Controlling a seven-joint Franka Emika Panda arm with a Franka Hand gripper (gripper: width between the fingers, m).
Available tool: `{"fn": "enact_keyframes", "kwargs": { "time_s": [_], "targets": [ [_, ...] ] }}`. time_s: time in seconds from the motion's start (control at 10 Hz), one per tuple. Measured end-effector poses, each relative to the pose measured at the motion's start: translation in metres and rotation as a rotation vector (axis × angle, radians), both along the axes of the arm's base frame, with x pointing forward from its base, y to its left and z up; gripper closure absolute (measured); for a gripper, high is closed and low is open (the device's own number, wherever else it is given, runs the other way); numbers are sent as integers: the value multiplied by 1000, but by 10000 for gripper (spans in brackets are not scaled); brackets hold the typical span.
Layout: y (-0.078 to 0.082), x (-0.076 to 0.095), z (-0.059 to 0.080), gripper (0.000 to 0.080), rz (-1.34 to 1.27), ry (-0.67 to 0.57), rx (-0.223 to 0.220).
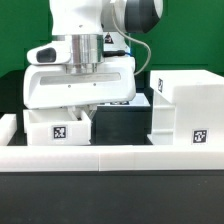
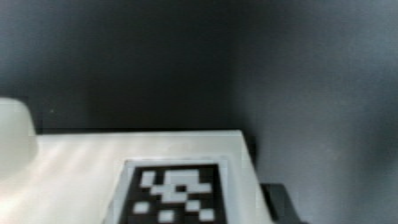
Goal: Assemble drawer
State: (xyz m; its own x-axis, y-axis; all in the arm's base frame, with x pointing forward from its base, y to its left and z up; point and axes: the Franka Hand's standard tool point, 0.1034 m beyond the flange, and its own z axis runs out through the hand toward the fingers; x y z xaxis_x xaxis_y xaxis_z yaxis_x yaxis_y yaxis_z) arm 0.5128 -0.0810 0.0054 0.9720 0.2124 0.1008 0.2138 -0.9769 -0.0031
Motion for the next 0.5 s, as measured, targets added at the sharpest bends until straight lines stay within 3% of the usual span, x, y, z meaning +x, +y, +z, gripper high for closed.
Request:
{"fn": "enact_keyframes", "kwargs": {
  "time_s": [0.3,0.5],
  "targets": [
    [8,0,14,758,197,38,2],
    [7,-1,13,758,214,42,3]
  ]
}}
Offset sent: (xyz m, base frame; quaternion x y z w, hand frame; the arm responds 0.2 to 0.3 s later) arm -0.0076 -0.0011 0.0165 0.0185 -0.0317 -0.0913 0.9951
